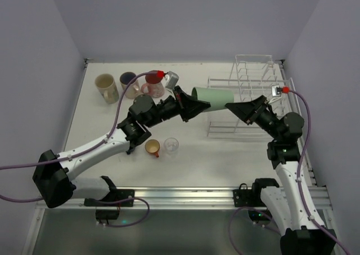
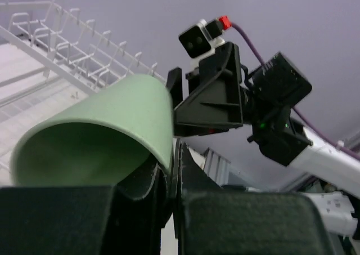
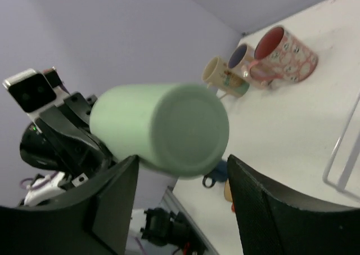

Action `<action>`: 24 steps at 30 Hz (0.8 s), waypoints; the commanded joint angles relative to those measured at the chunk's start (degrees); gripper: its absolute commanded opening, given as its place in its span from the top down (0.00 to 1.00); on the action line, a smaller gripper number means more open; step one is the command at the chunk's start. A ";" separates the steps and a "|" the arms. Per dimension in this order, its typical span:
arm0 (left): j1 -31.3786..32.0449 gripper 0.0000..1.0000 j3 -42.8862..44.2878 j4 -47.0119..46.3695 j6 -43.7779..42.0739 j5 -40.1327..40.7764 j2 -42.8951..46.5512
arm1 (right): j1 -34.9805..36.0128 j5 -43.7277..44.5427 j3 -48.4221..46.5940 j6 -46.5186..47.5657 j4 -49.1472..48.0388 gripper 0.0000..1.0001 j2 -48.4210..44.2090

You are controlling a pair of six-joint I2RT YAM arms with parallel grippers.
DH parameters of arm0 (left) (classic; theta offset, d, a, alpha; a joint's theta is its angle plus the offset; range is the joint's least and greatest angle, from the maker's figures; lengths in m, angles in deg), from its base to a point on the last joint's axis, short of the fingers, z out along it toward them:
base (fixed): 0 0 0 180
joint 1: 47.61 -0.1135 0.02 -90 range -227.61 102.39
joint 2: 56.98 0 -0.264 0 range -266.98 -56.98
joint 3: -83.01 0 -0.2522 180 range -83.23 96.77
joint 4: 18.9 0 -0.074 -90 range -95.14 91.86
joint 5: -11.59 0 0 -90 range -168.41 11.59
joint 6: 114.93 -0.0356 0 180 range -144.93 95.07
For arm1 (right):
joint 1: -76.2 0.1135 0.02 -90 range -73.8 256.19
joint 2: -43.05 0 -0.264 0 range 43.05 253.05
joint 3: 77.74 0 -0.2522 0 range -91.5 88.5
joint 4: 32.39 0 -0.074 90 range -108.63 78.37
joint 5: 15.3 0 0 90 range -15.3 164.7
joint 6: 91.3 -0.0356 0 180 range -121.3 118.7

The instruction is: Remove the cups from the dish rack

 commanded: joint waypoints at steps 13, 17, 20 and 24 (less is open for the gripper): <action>-5.94 1.00 36.68 54.92 -23.96 31.42 -20.06 | 8.18 10.59 -4.96 18.30 15.18 0.01 -3.77; -8.06 1.00 43.12 59.59 -25.19 33.17 -30.46 | 9.15 11.38 -5.49 22.42 18.36 0.01 -4.92; -9.56 1.00 46.90 60.92 -25.98 34.40 -36.27 | 9.94 11.56 -5.66 24.89 20.12 0.01 -5.53; -10.43 1.00 51.82 63.45 -26.86 35.28 -42.07 | 10.56 12.26 -5.93 26.66 21.61 0.01 -6.06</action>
